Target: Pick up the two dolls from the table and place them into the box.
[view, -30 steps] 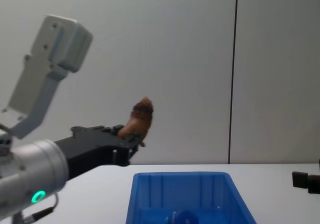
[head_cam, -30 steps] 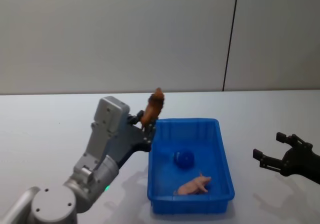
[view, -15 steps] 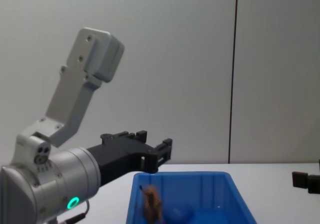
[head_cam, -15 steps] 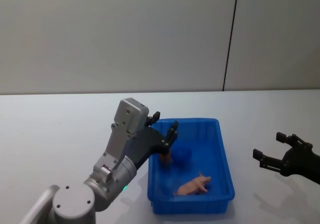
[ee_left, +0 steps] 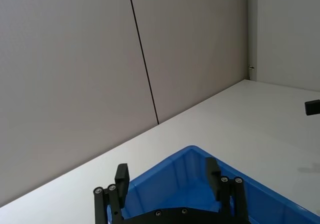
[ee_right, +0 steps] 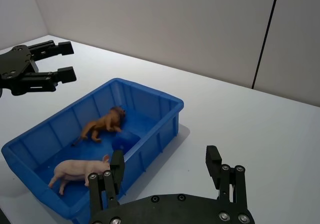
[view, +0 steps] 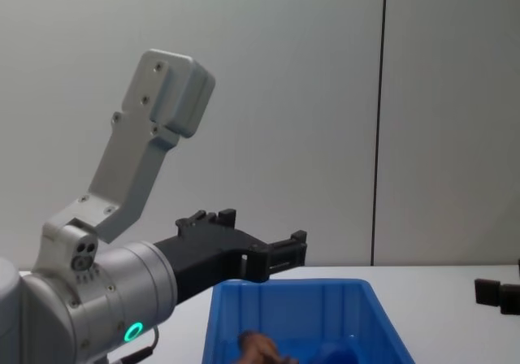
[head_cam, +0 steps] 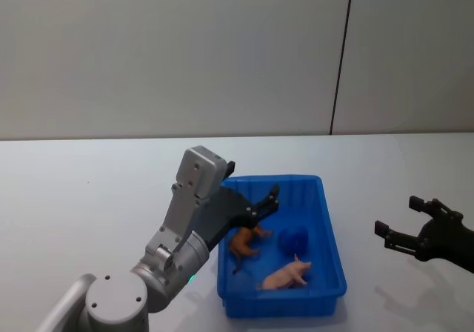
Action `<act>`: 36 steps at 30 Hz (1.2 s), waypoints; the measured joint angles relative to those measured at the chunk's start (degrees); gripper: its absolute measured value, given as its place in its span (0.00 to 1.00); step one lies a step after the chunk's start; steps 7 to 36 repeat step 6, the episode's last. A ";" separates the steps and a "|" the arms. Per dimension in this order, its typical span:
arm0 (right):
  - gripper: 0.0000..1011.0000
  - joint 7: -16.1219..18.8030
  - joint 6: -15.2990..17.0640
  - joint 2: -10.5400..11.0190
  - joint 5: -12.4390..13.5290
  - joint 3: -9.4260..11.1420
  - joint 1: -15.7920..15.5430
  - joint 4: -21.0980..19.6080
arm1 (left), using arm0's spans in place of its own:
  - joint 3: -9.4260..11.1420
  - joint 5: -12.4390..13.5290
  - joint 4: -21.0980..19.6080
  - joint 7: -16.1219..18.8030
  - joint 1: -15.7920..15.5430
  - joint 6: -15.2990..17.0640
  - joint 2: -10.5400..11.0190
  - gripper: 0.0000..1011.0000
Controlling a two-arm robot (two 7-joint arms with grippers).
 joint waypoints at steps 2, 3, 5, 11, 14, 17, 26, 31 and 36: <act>0.99 0.00 0.00 0.00 0.00 0.00 0.00 0.00 | 0.01 0.02 0.08 -0.03 -0.02 -0.09 -0.05 0.96; 0.99 0.00 0.00 0.00 0.00 0.00 0.00 0.00 | 0.02 0.03 0.13 -0.06 -0.04 -0.17 -0.10 0.99; 0.99 0.00 0.00 0.00 0.00 0.00 0.00 0.00 | 0.03 0.06 0.21 -0.09 -0.07 -0.26 -0.17 0.99; 0.99 0.00 0.00 0.00 0.00 0.00 0.00 0.00 | 0.04 0.07 0.26 -0.11 -0.09 -0.31 -0.21 0.99; 0.99 0.00 0.00 0.00 0.00 0.00 0.00 0.00 | 0.04 0.07 0.26 -0.11 -0.09 -0.31 -0.21 0.99; 0.99 0.00 0.00 0.00 0.00 0.00 0.00 0.00 | 0.04 0.07 0.26 -0.11 -0.09 -0.31 -0.21 0.99; 0.99 0.00 0.00 0.00 0.00 0.00 0.00 0.00 | 0.04 0.07 0.26 -0.11 -0.09 -0.31 -0.21 0.99; 0.99 0.00 0.00 0.00 0.00 0.00 0.00 0.00 | 0.04 0.07 0.26 -0.11 -0.09 -0.31 -0.21 0.99; 0.99 0.00 0.00 0.00 0.00 0.00 0.00 0.00 | 0.04 0.07 0.26 -0.11 -0.09 -0.31 -0.21 0.99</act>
